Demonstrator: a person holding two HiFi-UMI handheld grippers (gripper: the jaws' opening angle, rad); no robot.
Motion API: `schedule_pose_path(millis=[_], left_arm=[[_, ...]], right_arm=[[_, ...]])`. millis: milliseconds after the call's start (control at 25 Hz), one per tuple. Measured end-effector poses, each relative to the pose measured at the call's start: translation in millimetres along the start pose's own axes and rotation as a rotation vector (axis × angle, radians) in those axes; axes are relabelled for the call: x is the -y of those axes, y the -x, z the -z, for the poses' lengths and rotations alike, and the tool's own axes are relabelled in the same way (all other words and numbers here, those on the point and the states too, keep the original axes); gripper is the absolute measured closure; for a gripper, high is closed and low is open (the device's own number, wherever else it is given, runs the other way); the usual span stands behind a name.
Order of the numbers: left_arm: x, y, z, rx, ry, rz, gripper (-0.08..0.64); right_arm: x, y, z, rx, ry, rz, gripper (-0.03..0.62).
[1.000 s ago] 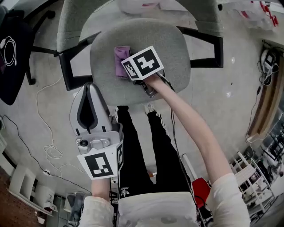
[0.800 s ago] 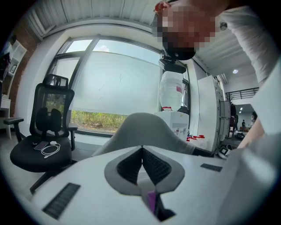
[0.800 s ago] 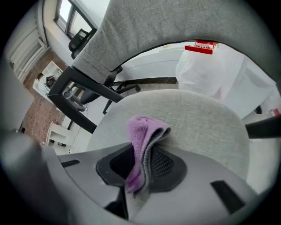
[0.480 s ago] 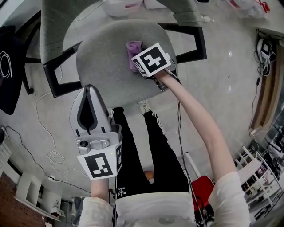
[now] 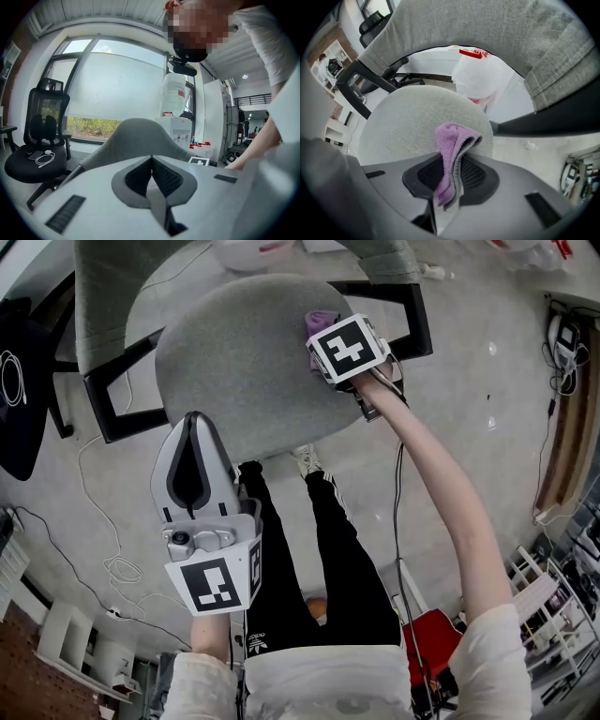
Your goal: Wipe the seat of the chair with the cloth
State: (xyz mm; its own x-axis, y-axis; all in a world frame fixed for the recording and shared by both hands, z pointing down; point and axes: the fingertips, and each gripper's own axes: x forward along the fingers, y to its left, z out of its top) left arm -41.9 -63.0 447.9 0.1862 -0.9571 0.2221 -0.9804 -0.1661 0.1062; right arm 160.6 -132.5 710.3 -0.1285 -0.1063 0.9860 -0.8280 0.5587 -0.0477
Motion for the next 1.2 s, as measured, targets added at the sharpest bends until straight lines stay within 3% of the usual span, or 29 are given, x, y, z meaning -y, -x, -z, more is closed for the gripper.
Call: schedule_pose_path(millis=[160, 320, 560, 800, 1000, 1200], left_arm=[[1.6, 1.3, -3.2, 0.003, -0.014, 0.003, 0.548], [-0.8, 3.2, -7.1, 0.01, -0.015, -0.009, 0.548], [-11.8, 7.5, -7.6, 0.011, -0.018, -0.027, 0.548], [-43.7, 21.1, -6.3, 0.01, -0.019, -0.105, 0.548], [-84.9, 36.9, -2.9, -0.002, -0.014, -0.212, 0.548], [-115.3, 54.8, -7.7, 0.002, -0.004, -0.31, 0.548]], right_arm=[[5.8, 2.5, -5.0, 0.025, 0.038, 0.036, 0.504], [17.7, 8.4, 8.6, -0.054, 0.017, 0.111, 0.505], [15.2, 1.2, -3.1, -0.018, 0.022, 0.112, 0.505], [18.7, 26.1, 3.9, -0.044, -0.014, 0.141, 0.505], [-53.9, 39.5, -14.6, 0.03, -0.022, -0.043, 0.505], [-195.9, 30.1, -19.9, 0.055, 0.074, -0.329, 0.505]])
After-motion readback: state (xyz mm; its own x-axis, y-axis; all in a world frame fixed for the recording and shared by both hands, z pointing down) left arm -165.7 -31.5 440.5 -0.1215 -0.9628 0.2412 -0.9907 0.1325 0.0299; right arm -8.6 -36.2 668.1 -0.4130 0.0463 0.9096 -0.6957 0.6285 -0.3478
